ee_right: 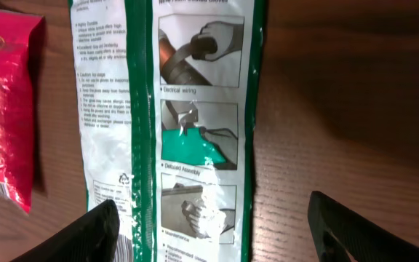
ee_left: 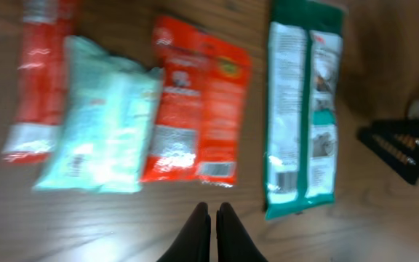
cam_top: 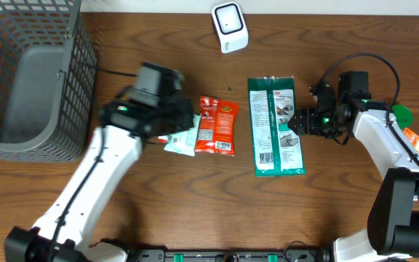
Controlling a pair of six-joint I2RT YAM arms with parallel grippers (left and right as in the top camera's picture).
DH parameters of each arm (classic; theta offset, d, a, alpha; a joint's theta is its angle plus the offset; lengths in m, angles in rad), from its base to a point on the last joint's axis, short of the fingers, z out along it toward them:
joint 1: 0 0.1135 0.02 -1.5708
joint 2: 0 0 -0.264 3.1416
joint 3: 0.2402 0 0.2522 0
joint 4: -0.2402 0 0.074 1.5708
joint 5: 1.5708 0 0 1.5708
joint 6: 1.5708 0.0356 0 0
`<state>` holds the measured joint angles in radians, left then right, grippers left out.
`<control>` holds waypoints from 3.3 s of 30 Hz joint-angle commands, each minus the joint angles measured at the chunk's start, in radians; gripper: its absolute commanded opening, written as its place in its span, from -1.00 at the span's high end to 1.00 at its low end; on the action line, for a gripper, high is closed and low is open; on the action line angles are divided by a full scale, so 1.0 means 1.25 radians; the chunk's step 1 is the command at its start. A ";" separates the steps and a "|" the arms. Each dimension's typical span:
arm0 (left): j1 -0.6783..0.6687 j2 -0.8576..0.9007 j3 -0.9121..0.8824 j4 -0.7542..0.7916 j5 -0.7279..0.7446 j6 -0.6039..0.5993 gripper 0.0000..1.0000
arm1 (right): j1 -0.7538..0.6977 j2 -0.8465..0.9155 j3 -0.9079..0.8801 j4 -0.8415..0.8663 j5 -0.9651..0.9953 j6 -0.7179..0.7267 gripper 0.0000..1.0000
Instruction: Scan the item barcode
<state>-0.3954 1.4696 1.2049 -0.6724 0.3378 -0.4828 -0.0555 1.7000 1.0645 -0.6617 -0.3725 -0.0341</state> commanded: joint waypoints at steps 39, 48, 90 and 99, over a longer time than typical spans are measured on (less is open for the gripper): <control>-0.249 0.446 0.006 0.447 -0.004 -0.097 0.85 | -0.035 0.003 -0.101 0.085 -0.051 -0.004 -0.43; -0.262 0.394 0.008 0.447 -0.008 -0.097 0.85 | -0.033 0.010 -0.101 0.096 -0.053 -0.003 -0.41; -0.279 0.528 0.008 0.446 -0.050 -0.096 0.77 | -0.033 0.147 -0.118 0.147 -0.328 -0.043 -0.12; -0.279 0.528 0.008 0.446 -0.050 -0.096 0.76 | -0.033 0.147 -0.118 0.147 -0.363 -0.046 -0.03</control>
<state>-0.7464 2.0647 1.2327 -0.0921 0.3126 -0.6029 -0.1036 1.8587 0.9337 -0.4736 -0.7818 -0.0738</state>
